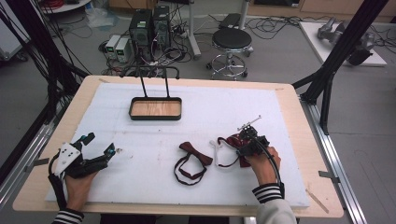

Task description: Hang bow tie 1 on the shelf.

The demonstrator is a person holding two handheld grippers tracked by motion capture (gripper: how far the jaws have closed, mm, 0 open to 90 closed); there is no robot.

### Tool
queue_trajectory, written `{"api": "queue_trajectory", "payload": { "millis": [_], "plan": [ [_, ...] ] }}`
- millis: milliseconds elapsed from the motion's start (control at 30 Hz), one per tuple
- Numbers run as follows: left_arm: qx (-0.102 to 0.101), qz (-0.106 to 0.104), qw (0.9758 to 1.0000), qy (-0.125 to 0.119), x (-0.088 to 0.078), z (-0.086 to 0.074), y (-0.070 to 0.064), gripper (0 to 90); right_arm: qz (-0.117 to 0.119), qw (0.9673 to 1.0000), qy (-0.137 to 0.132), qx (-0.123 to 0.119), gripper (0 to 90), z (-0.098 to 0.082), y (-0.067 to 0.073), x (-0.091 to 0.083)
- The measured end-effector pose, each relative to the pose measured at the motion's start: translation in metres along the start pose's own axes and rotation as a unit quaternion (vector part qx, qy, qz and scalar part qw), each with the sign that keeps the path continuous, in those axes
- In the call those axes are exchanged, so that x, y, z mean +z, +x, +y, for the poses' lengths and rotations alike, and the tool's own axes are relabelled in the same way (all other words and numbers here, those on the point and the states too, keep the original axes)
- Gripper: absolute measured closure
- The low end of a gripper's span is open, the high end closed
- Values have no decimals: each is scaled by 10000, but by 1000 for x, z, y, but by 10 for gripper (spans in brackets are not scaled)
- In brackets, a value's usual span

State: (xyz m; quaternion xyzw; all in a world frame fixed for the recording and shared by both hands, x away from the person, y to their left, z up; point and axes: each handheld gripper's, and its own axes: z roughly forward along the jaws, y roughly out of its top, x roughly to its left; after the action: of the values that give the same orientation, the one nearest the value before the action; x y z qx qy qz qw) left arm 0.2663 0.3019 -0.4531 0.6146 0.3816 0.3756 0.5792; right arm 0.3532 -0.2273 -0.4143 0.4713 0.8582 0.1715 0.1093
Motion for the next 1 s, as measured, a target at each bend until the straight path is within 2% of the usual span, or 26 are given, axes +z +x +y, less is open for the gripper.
{"api": "queue_trajectory", "payload": {
  "millis": [333,400,633,833,1000],
  "plan": [
    [1,3,10000,6,0,0,0,147,-21,9999,-127,-109,748,1,1,-2],
    [2,1,10000,7,0,0,0,147,17,9999,-160,-64,747,1,2,-3],
    [13,3,10000,16,0,0,0,148,76,9985,-522,-121,748,1,2,-11],
    [16,6,10000,18,0,0,0,148,105,9955,-918,-220,747,2,5,-17],
    [10,6,10000,5,0,0,0,148,188,9891,-1434,-258,746,2,6,-24]
  ]
}}
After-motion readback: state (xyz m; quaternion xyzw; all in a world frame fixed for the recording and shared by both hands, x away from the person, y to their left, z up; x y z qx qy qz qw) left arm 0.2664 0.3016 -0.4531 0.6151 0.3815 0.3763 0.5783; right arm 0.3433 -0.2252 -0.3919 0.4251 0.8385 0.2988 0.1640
